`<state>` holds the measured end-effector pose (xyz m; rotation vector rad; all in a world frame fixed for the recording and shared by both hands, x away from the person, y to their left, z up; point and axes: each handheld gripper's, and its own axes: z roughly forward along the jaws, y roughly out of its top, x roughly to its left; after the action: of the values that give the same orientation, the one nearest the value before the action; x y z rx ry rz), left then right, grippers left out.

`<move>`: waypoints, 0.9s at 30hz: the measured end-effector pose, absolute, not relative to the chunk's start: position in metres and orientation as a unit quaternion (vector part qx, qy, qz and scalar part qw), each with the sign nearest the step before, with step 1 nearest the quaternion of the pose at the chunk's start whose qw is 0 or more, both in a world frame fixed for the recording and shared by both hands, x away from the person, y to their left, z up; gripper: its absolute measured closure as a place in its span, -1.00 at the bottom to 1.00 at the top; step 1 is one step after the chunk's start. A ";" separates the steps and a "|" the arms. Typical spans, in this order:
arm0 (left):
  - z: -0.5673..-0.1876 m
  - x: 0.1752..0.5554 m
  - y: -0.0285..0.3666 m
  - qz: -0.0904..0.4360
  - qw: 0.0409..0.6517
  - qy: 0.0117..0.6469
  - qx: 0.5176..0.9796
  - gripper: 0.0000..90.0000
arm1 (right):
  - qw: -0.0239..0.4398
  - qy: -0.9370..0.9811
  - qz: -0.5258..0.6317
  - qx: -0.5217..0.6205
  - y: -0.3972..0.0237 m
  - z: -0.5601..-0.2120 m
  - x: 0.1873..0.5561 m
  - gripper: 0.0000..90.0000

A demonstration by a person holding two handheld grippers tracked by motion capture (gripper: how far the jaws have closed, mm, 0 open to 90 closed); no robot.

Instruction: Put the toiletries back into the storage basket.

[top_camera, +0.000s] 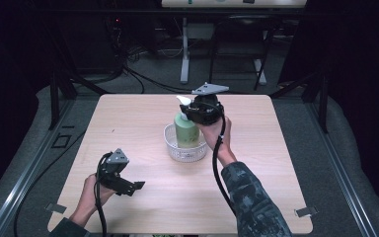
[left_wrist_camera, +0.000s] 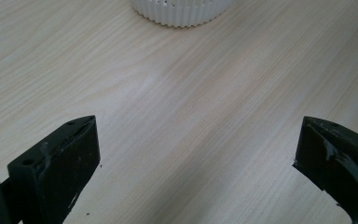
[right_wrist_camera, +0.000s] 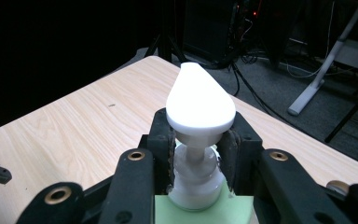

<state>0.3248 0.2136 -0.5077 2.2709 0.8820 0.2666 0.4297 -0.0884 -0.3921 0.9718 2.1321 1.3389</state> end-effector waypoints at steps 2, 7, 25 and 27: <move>-0.508 0.325 0.214 0.102 0.339 0.338 0.872 -1.00 | 0.211 0.774 0.482 0.352 -0.091 -0.392 0.429 0.50; -0.508 0.325 0.214 0.101 0.339 0.339 0.872 -1.00 | 0.207 0.779 0.479 0.348 -0.096 -0.391 0.427 0.50; -0.509 0.324 0.213 0.103 0.340 0.339 0.871 -1.00 | 0.190 0.789 0.454 0.369 -0.101 -0.378 0.430 -0.47; -0.508 0.324 0.213 0.101 0.340 0.339 0.872 -1.00 | 0.191 0.792 0.446 0.371 -0.103 -0.375 0.427 -0.60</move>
<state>0.3243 0.2130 -0.5084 2.2691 0.8817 0.2628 0.4272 -0.1034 -0.3755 1.0412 2.2235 1.2530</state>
